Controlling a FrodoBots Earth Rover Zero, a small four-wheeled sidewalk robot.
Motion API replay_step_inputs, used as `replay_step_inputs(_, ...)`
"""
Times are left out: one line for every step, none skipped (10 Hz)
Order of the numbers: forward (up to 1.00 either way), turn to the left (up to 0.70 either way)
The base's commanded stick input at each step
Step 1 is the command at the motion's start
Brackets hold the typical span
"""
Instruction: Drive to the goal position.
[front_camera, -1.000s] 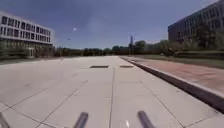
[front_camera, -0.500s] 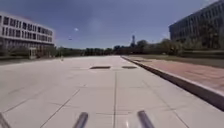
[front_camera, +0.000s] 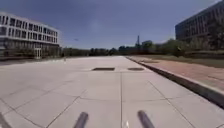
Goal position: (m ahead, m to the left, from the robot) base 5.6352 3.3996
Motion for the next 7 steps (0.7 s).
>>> replay_step_inputs(0.85, 0.27)
replay_step_inputs(0.85, 0.27)
replay_step_inputs(0.85, 0.27)
replay_step_inputs(0.85, 0.27)
replay_step_inputs(0.85, 0.27)
replay_step_inputs(0.85, 0.27)
replay_step_inputs(0.85, 0.27)
